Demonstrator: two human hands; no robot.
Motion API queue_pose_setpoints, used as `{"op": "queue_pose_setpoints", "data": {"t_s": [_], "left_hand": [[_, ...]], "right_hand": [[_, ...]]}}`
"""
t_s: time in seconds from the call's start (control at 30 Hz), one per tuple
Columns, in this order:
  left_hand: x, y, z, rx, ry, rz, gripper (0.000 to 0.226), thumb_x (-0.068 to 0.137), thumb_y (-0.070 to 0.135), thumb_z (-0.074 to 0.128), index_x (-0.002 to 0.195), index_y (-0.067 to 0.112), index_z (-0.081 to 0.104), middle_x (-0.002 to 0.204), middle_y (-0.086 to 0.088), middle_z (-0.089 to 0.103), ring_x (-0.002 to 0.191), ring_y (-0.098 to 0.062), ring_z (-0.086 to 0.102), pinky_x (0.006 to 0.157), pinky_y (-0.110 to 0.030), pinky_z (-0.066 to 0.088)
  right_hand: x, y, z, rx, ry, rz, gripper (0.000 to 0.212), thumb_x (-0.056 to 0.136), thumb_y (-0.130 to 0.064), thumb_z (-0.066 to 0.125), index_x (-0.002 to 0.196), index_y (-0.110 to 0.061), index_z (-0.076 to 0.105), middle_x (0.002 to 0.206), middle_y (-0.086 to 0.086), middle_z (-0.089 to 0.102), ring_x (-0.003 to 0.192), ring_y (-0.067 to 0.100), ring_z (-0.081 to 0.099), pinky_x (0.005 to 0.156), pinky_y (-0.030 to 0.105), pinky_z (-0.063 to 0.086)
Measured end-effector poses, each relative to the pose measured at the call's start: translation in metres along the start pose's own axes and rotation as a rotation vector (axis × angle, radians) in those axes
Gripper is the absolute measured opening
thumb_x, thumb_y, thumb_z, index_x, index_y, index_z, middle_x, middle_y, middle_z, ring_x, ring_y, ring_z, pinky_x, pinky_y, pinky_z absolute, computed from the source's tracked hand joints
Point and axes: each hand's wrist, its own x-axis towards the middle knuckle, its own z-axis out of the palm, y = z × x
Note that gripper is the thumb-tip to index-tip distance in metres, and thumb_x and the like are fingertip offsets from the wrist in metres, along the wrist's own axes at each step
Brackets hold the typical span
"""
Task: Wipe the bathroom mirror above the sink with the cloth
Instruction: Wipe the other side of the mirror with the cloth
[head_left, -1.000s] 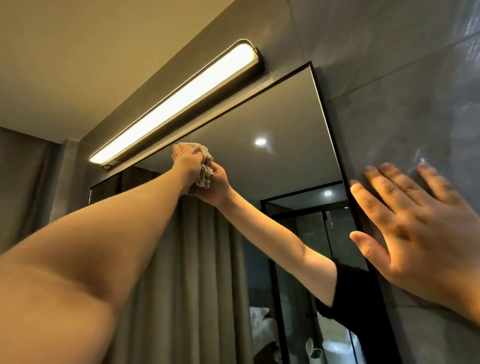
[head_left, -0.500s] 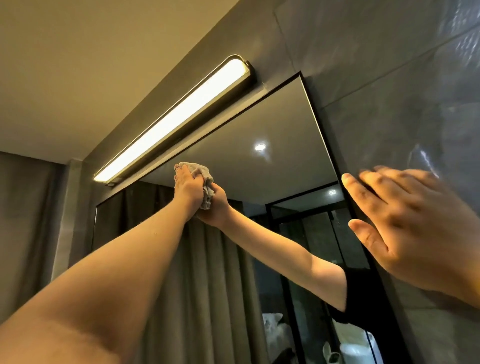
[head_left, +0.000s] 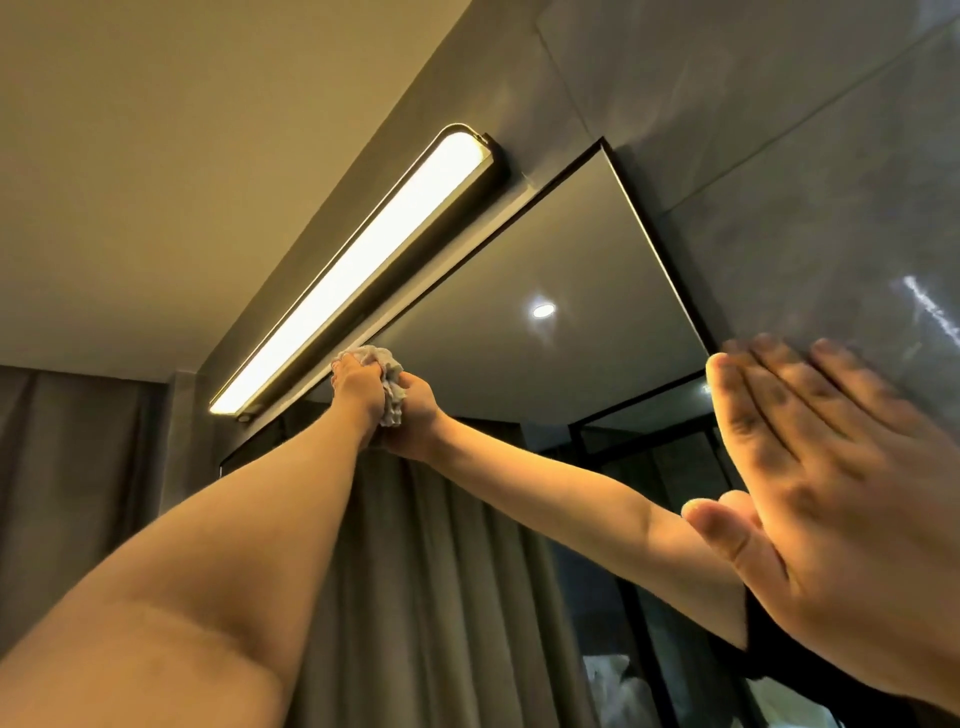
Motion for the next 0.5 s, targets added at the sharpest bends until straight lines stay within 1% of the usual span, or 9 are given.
{"op": "queue_pose_setpoints", "data": {"t_s": [0.03, 0.1, 0.17, 0.23, 0.33, 0.4, 0.43, 0.47, 0.5], "left_hand": [[-0.013, 0.008, -0.003, -0.105, 0.029, 0.045, 0.048, 0.079, 0.025, 0.047, 0.115, -0.005, 0.056, 0.115, -0.031, 0.057, 0.095, -0.036, 0.061, 0.085, -0.047, 0.053], [-0.021, 0.014, -0.002, -0.235, 0.056, 0.056, 0.031, 0.083, 0.011, 0.039, 0.101, -0.004, 0.060, 0.090, -0.025, 0.062, 0.070, -0.023, 0.058, 0.062, -0.033, 0.050], [-0.046, 0.033, -0.003, -0.294, 0.026, 0.068, 0.028, 0.085, 0.001, 0.034, 0.084, 0.004, 0.061, 0.070, -0.011, 0.058, 0.060, -0.018, 0.054, 0.057, -0.027, 0.046], [-0.054, 0.043, -0.002, -0.348, -0.018, 0.107, 0.028, 0.083, -0.002, 0.031, 0.070, 0.007, 0.054, 0.059, -0.004, 0.053, 0.052, -0.016, 0.050, 0.052, -0.023, 0.044], [-0.061, 0.058, 0.000, -0.339, -0.036, 0.154, 0.020, 0.080, 0.004, 0.034, 0.071, 0.006, 0.052, 0.066, -0.008, 0.052, 0.058, -0.015, 0.051, 0.057, -0.025, 0.045], [-0.064, 0.064, 0.004, -0.254, -0.072, 0.253, 0.022, 0.082, -0.001, 0.035, 0.072, 0.007, 0.053, 0.073, -0.009, 0.052, 0.059, -0.005, 0.050, 0.064, -0.027, 0.048], [-0.069, 0.068, 0.005, -0.171, -0.086, 0.295, 0.022, 0.083, 0.000, 0.038, 0.077, 0.012, 0.055, 0.082, -0.008, 0.053, 0.065, -0.001, 0.050, 0.075, -0.033, 0.049], [-0.072, 0.071, 0.006, -0.080, -0.080, 0.332, 0.024, 0.082, 0.004, 0.041, 0.076, 0.021, 0.057, 0.089, -0.007, 0.052, 0.076, -0.001, 0.050, 0.087, -0.040, 0.046], [-0.072, 0.074, 0.009, -0.052, -0.059, 0.377, 0.026, 0.079, 0.009, 0.043, 0.071, 0.028, 0.059, 0.091, -0.007, 0.053, 0.086, -0.010, 0.052, 0.094, -0.044, 0.041]], "right_hand": [[0.001, 0.003, 0.000, 0.033, 0.018, -0.005, 0.038, 0.103, -0.021, 0.027, 0.110, -0.009, 0.062, 0.102, 0.011, 0.062, 0.098, 0.024, 0.060, 0.088, 0.036, 0.050], [0.000, 0.004, -0.001, 0.094, 0.018, -0.008, 0.039, 0.104, -0.018, 0.025, 0.106, -0.009, 0.063, 0.095, 0.009, 0.065, 0.094, 0.022, 0.061, 0.085, 0.033, 0.052], [-0.005, 0.001, 0.000, 0.118, 0.057, -0.016, 0.039, 0.102, -0.016, 0.024, 0.105, -0.009, 0.063, 0.094, 0.010, 0.065, 0.093, 0.022, 0.062, 0.083, 0.032, 0.053], [-0.009, -0.006, 0.004, 0.117, 0.088, -0.031, 0.038, 0.100, -0.017, 0.026, 0.104, -0.009, 0.063, 0.096, 0.012, 0.061, 0.093, 0.024, 0.060, 0.080, 0.034, 0.053], [-0.013, -0.018, 0.004, 0.146, 0.075, -0.070, 0.038, 0.098, -0.019, 0.026, 0.100, -0.011, 0.063, 0.092, 0.012, 0.059, 0.090, 0.024, 0.057, 0.073, 0.033, 0.053], [-0.018, -0.026, 0.003, 0.196, 0.048, -0.075, 0.038, 0.098, -0.022, 0.026, 0.103, -0.012, 0.062, 0.095, 0.011, 0.059, 0.092, 0.023, 0.057, 0.079, 0.032, 0.049], [-0.022, -0.031, 0.003, 0.201, 0.038, -0.094, 0.037, 0.098, -0.024, 0.028, 0.106, -0.012, 0.062, 0.098, 0.011, 0.060, 0.095, 0.022, 0.057, 0.084, 0.031, 0.046], [-0.024, -0.036, 0.003, 0.217, 0.005, -0.110, 0.037, 0.097, -0.025, 0.030, 0.109, -0.011, 0.062, 0.101, 0.010, 0.062, 0.099, 0.022, 0.058, 0.088, 0.031, 0.045], [-0.027, -0.042, 0.003, 0.231, -0.031, -0.130, 0.036, 0.096, -0.026, 0.033, 0.112, -0.011, 0.062, 0.103, 0.010, 0.064, 0.101, 0.022, 0.059, 0.090, 0.031, 0.045]]}}
